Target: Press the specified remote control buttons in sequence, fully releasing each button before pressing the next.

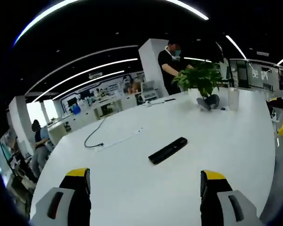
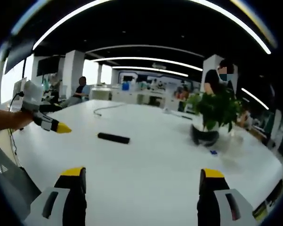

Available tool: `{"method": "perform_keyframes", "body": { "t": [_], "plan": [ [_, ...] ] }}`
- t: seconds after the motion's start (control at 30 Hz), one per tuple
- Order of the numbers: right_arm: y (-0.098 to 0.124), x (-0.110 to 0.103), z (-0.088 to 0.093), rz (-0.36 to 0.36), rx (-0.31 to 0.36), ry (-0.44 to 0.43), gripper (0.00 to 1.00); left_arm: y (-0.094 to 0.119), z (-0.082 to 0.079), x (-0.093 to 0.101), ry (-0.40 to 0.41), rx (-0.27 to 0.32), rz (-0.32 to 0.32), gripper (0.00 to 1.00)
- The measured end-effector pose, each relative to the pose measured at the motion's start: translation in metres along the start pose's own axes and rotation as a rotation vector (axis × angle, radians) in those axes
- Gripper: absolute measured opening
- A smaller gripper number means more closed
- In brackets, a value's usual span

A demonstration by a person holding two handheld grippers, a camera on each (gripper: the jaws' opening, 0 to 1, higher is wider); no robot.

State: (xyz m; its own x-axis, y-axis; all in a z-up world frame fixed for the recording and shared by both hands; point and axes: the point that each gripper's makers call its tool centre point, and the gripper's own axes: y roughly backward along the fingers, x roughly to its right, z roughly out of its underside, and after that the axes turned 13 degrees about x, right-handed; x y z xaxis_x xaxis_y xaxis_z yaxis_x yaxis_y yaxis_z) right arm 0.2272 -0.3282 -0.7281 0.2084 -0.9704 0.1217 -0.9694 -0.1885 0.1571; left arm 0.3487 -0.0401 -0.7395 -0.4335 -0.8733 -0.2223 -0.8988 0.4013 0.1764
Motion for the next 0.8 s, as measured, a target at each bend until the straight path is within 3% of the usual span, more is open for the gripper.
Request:
{"method": "perform_keyframes", "body": {
  "t": [0.2, 0.3, 0.63, 0.7, 0.73, 0.8],
  "plan": [
    [0.001, 0.001, -0.004, 0.009, 0.019, 0.005, 0.99, 0.040, -0.004, -0.001, 0.048, 0.036, -0.100, 1.00],
    [0.001, 0.000, -0.005, 0.005, 0.020, 0.006, 0.99, 0.054, 0.000, 0.001, 0.059, 0.022, -0.102, 1.00],
    [0.001, -0.001, -0.007, -0.005, 0.032, 0.031, 0.99, 0.107, 0.008, 0.005, 0.111, 0.027, -0.237, 1.00],
    [0.001, -0.002, -0.007, -0.011, 0.036, 0.032, 0.99, 0.111, 0.016, 0.011, 0.086, -0.001, -0.240, 1.00],
    [0.001, -0.003, -0.007, -0.013, 0.039, 0.032, 0.99, 0.113, 0.019, 0.013, 0.041, -0.042, -0.228, 1.00],
    [0.002, -0.003, -0.008, -0.014, 0.046, 0.034, 0.99, 0.115, 0.012, 0.013, 0.014, -0.018, -0.242, 1.00]
  ]
}}
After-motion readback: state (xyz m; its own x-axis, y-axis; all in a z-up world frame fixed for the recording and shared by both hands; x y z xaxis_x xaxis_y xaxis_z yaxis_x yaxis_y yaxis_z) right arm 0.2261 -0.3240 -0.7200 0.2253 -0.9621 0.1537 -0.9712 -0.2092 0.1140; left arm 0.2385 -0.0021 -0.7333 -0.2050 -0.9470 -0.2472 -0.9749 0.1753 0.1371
